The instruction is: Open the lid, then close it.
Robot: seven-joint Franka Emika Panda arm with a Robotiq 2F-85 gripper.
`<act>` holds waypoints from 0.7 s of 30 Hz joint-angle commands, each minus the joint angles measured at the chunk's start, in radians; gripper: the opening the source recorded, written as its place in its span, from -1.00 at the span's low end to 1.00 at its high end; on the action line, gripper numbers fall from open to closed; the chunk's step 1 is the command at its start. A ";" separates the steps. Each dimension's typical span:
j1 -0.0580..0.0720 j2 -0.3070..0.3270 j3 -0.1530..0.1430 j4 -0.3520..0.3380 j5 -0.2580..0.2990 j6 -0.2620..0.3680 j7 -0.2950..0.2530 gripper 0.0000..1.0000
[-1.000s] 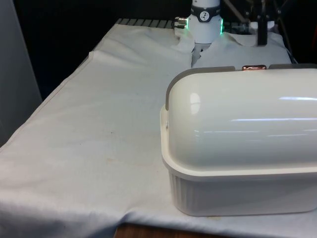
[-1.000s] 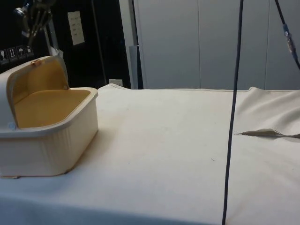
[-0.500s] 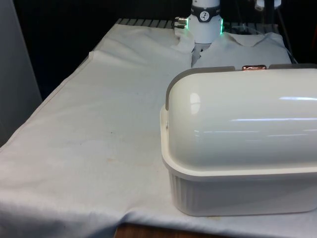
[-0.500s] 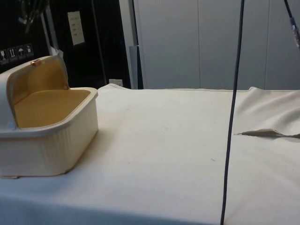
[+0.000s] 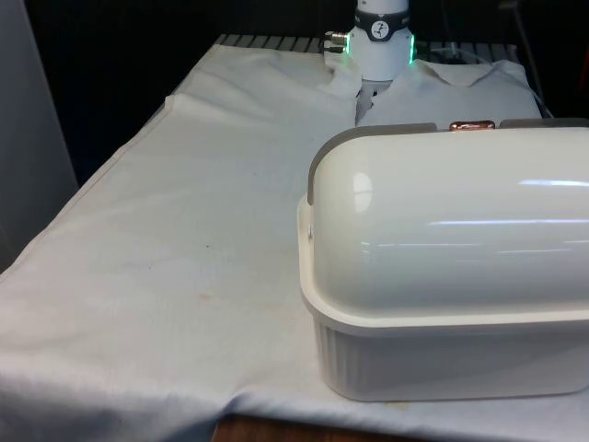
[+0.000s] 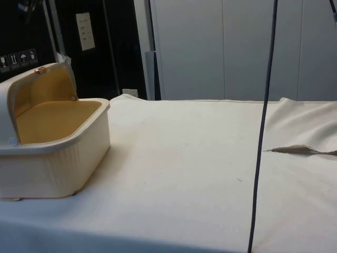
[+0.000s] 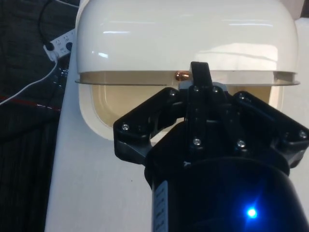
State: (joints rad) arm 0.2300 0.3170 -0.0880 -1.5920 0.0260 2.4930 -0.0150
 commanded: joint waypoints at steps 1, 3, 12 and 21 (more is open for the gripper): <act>0.001 -0.013 0.002 -0.014 0.001 0.001 -0.004 -0.99; 0.002 -0.022 0.002 -0.026 0.001 0.004 -0.004 -0.99; 0.006 -0.065 0.002 -0.078 0.000 0.005 -0.003 -0.99; 0.010 -0.114 0.008 -0.140 -0.004 0.037 0.000 -0.99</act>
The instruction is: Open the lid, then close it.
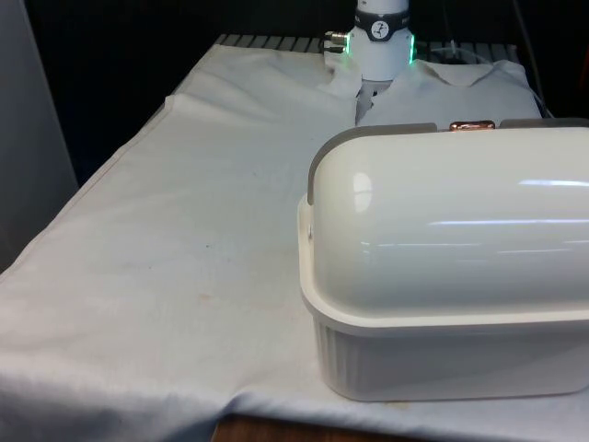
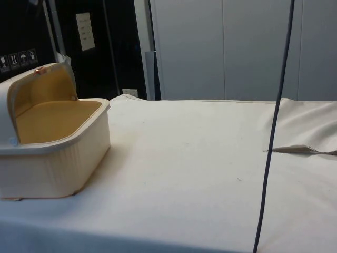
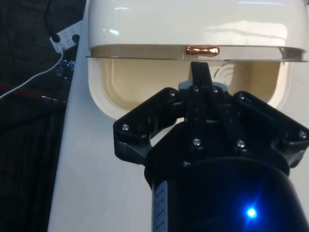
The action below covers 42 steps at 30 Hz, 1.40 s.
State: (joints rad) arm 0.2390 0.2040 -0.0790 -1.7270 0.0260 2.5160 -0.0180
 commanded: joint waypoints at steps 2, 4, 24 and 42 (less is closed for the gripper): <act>0.001 0.001 -0.001 -0.005 -0.004 0.017 0.002 -0.99; 0.001 0.001 -0.001 -0.004 -0.003 0.015 0.003 -0.99; 0.003 0.006 0.004 0.001 -0.002 0.009 0.005 -0.44; 0.001 0.063 0.005 0.060 0.001 0.016 0.003 1.00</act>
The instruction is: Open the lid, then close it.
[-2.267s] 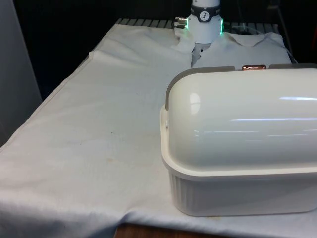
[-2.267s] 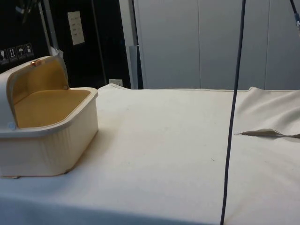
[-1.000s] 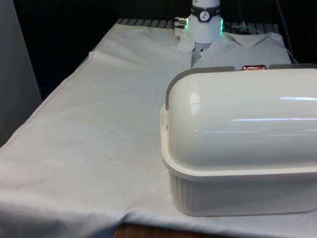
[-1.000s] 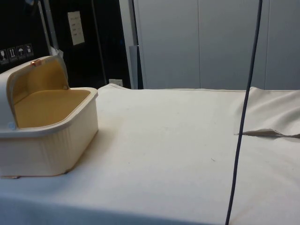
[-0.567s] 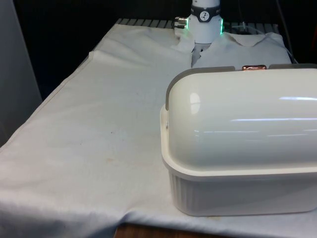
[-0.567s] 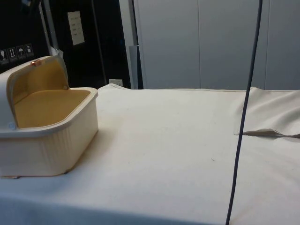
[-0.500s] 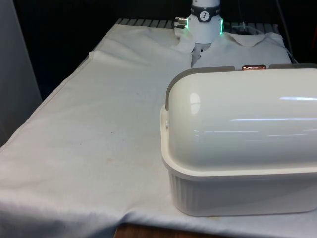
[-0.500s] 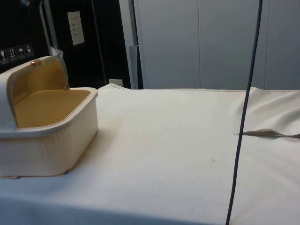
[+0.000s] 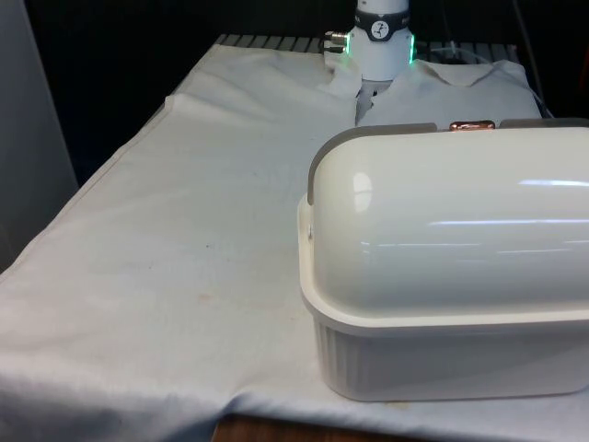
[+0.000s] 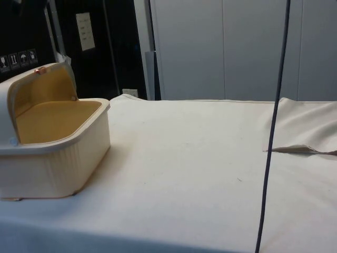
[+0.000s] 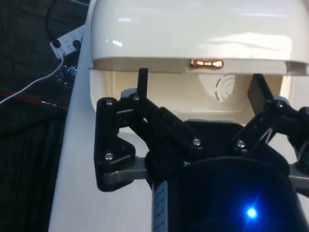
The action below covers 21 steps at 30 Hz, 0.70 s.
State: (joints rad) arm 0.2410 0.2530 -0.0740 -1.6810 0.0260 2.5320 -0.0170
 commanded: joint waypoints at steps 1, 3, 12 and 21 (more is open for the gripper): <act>-0.001 0.027 0.000 0.026 0.002 0.003 0.002 1.00; -0.001 0.026 0.000 0.026 0.000 0.001 0.001 1.00; -0.002 0.150 -0.008 0.143 -0.006 0.016 0.006 1.00; -0.002 0.215 -0.013 0.192 -0.010 0.027 0.004 0.90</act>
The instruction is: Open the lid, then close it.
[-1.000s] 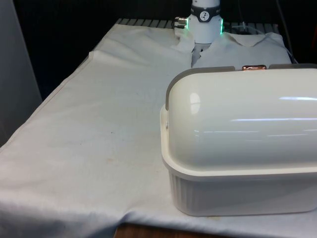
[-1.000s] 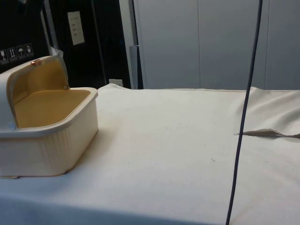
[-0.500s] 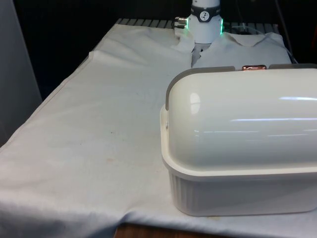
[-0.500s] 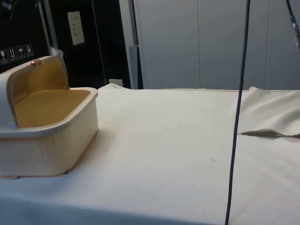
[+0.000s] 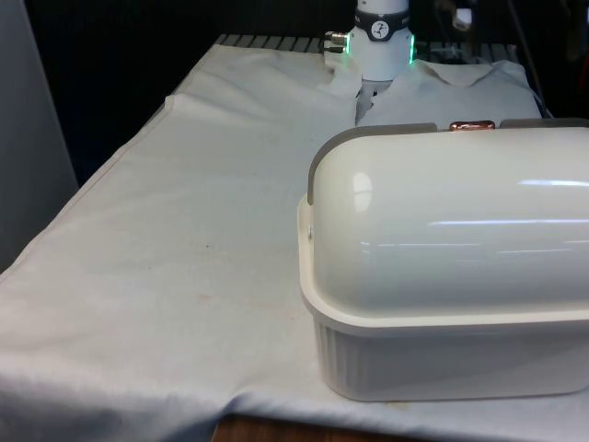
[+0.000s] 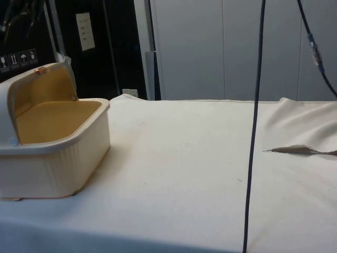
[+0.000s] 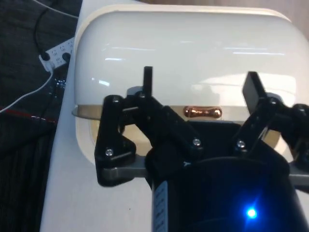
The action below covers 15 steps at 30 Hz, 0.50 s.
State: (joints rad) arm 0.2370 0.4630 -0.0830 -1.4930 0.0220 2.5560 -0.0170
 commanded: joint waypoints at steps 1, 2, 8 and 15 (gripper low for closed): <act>0.002 0.008 -0.005 0.007 -0.006 0.003 0.004 0.81; 0.000 0.003 -0.001 0.002 0.000 0.000 0.000 0.72; 0.002 0.018 -0.005 0.014 -0.007 0.002 0.003 0.05; 0.002 0.021 -0.005 0.015 -0.008 0.002 0.003 -0.63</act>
State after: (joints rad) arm 0.2370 0.4790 -0.0850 -1.4830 0.0180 2.5560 -0.0170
